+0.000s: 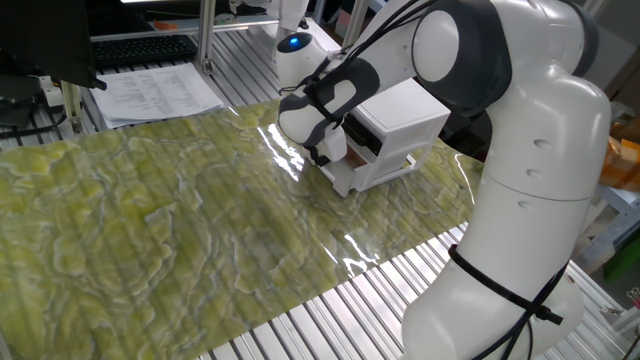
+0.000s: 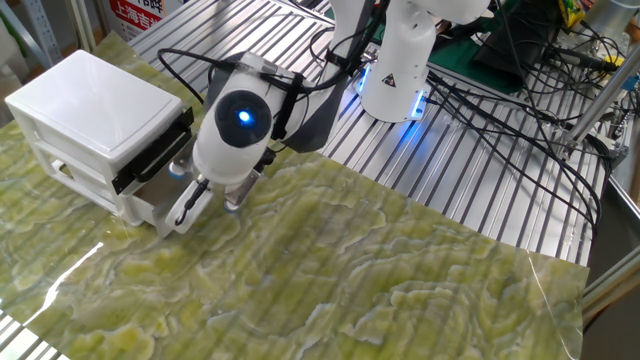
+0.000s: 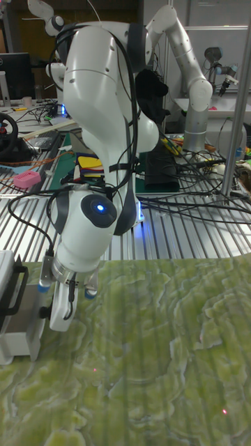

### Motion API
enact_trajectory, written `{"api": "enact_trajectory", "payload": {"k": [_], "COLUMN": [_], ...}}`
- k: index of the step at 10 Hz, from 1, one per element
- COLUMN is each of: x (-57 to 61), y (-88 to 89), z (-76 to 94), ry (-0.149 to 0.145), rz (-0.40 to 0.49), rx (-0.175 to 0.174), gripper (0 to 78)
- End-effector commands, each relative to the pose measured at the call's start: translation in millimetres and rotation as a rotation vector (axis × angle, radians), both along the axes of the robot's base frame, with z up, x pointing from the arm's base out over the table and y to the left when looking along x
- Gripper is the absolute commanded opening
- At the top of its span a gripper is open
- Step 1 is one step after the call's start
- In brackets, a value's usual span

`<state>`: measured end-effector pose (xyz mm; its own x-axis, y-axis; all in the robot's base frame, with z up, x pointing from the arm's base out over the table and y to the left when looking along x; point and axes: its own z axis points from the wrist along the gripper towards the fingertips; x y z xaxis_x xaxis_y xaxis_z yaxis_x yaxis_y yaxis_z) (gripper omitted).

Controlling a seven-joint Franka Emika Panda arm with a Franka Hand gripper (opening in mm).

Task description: Grasp the handle and close the drawer

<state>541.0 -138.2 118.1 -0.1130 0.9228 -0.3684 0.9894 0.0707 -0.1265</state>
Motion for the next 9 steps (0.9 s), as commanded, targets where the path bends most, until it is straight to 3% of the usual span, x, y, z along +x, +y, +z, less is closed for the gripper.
{"api": "enact_trajectory", "payload": {"k": [1, 9], "x": [-1.8, -3.1], "y": [-6.7, -18.2], "z": [-0.9, -3.3], "ry": [0.000, 0.000], "rz": [-0.003, 0.016], "rx": [-0.017, -0.011], "gripper": [1.1, 1.1]}}
